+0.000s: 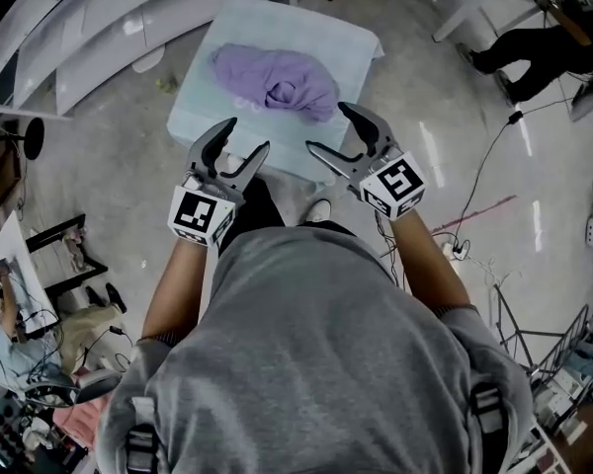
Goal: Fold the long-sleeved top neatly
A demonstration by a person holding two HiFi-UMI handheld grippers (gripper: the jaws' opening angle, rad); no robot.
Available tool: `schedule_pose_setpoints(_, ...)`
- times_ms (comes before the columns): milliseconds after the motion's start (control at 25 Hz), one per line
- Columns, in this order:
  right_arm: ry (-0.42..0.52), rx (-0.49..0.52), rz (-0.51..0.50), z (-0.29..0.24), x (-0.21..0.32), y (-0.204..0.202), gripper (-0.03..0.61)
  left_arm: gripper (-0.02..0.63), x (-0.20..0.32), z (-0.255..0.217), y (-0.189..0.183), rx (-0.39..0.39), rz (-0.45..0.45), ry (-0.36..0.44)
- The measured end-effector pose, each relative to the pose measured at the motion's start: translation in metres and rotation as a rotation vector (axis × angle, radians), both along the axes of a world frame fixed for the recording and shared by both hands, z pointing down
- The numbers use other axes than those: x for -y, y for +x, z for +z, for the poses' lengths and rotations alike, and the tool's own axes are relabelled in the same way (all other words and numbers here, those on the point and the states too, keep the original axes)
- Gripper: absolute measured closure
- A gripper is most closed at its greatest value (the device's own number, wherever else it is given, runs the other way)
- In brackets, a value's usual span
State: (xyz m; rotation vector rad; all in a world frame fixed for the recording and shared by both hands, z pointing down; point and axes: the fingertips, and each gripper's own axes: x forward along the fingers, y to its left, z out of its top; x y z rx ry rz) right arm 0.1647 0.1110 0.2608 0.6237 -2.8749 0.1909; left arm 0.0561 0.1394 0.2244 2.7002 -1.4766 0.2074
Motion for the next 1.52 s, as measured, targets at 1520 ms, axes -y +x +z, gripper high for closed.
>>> schedule_pose_setpoints(1520, -0.265, -0.558, -0.023, 0.289, 0.175, -0.066, 0.279, 0.364, 0.196, 0.333, -0.067, 0.426, 0.638, -0.285)
